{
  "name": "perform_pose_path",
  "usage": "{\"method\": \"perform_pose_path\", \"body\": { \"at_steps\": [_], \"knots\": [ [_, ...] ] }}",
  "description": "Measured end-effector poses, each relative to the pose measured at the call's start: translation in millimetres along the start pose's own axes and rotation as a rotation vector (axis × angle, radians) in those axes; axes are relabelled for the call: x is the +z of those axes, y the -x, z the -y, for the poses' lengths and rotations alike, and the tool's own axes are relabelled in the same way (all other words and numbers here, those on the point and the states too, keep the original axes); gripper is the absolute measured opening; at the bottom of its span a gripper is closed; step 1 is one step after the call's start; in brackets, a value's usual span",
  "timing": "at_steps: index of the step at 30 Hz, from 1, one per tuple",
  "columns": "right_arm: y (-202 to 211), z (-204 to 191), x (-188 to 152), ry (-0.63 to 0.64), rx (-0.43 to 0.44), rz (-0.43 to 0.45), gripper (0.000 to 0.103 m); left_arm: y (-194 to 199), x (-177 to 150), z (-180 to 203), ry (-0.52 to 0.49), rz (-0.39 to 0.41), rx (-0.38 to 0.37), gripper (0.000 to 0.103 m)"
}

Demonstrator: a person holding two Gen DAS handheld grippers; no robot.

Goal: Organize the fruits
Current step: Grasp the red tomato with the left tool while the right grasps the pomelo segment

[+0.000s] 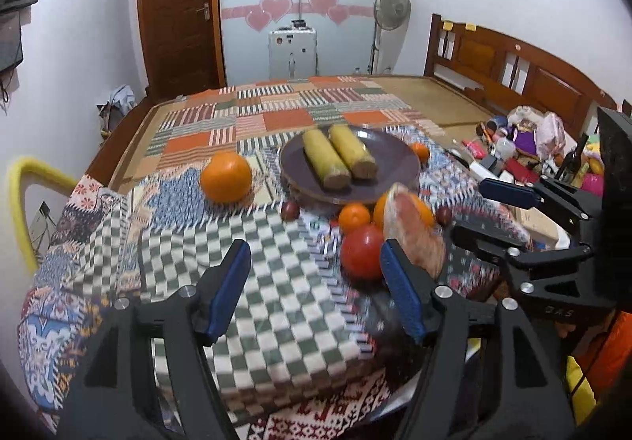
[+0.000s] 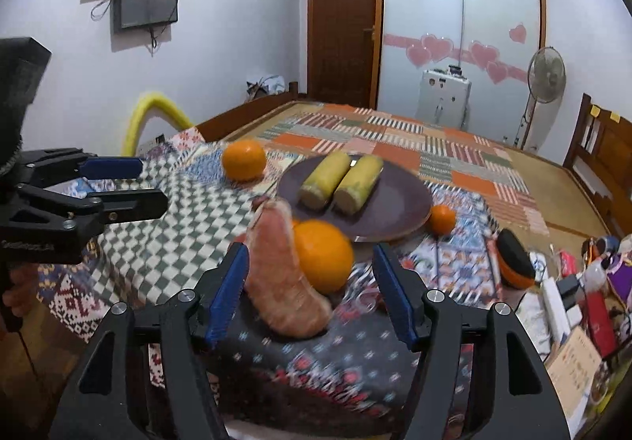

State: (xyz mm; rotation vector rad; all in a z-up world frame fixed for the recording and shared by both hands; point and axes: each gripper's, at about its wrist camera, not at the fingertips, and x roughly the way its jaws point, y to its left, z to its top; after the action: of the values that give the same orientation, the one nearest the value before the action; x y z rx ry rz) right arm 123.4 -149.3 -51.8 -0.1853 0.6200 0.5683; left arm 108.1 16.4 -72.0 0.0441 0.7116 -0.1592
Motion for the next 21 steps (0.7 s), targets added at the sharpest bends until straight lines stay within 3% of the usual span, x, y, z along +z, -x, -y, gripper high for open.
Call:
{"method": "perform_pose_path", "body": {
  "at_steps": [13,17,19,21],
  "knots": [
    [-52,-9,-15,-0.026,-0.012,-0.110,0.062,-9,-41,-9,-0.009,-0.071,-0.011,0.068],
    [-51,-16,-17,-0.009,-0.039,-0.098,0.071,-18,-47,-12,0.009,-0.094,-0.014,0.068],
    [-50,-17,-18,0.002,-0.054,-0.092,0.069,-21,-48,-14,0.019,-0.101,-0.014,0.068],
    [-48,-16,-18,0.003,-0.061,-0.089,0.061,-23,-48,-14,0.025,-0.104,-0.016,0.068]
  ]
}}
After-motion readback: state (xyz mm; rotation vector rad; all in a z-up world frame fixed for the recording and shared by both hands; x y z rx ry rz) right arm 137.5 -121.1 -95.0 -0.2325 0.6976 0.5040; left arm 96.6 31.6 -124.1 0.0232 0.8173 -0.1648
